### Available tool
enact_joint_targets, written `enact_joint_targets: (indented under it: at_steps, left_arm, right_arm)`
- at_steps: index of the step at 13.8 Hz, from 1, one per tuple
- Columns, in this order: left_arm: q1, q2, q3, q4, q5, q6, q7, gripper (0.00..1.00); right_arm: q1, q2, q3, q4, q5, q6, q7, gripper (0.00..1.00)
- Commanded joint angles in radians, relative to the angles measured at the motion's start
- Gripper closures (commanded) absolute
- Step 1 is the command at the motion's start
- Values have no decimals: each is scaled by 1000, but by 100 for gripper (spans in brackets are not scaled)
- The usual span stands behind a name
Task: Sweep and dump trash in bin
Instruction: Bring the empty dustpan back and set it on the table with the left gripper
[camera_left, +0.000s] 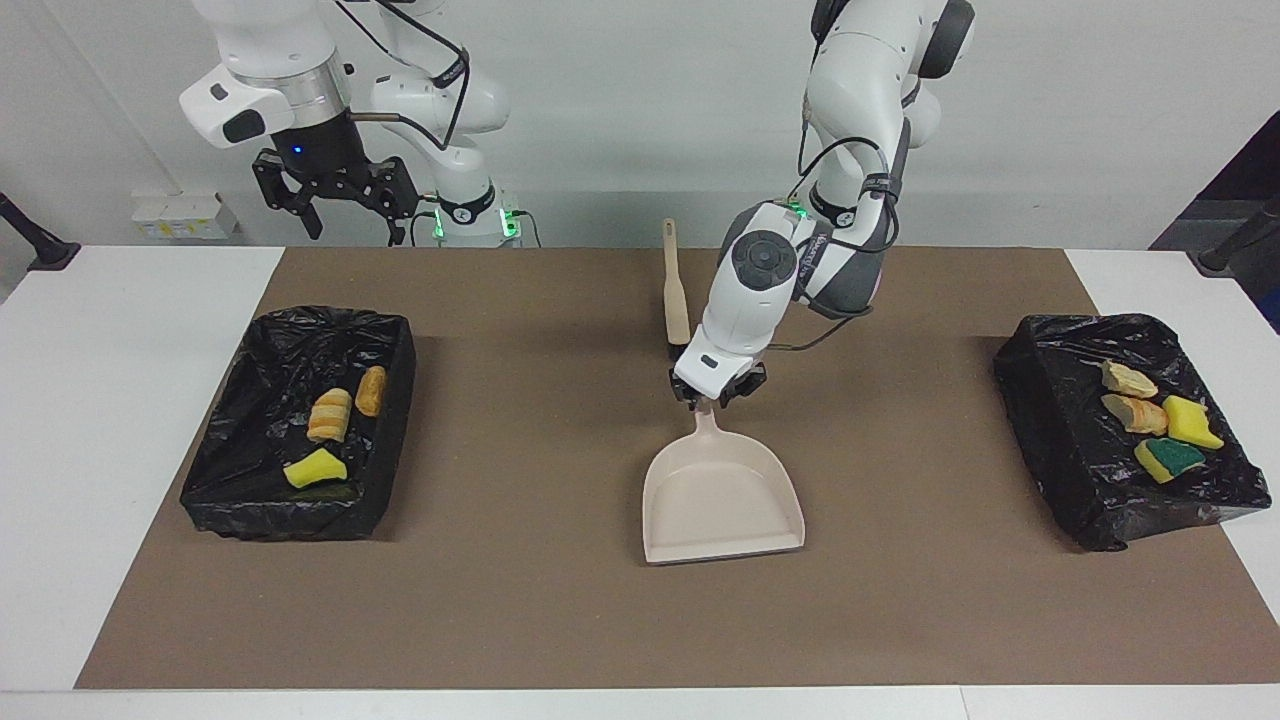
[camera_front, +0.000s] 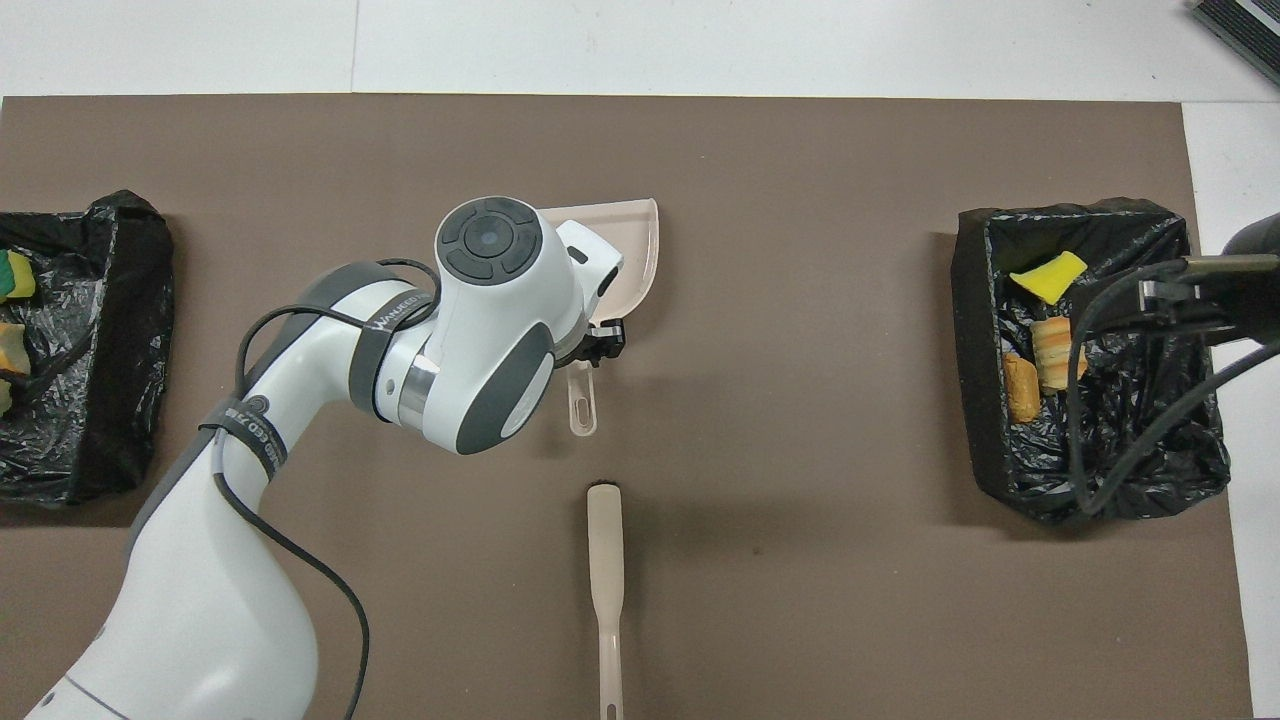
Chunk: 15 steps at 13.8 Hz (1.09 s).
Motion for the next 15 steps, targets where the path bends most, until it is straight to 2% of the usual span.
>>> enact_joint_targets:
  at_steps: [1,3,7,11,15]
  left_arm:
    - [52,-57,3,-2,-9,0,0,0]
    - [78,-89,22,8,-6,-2,15,0]
    - [133,-164,65,20,27,-56,208,0]
    - [248,-208,65,41,49,-149,337,0]
    - [380,-268,65,32,51,-218,607,0]
  right_arm:
    - [-1,-48,3,-61,7,-17,23,0]
    - [-2,-77,3,-110,7,6,23,0]
    - [-2,-84,3,-124,14,6,23,0]
    - [-13,-90,1,-134,30,10,21,0]
    - [-13,-88,1,-131,28,13,12,0]
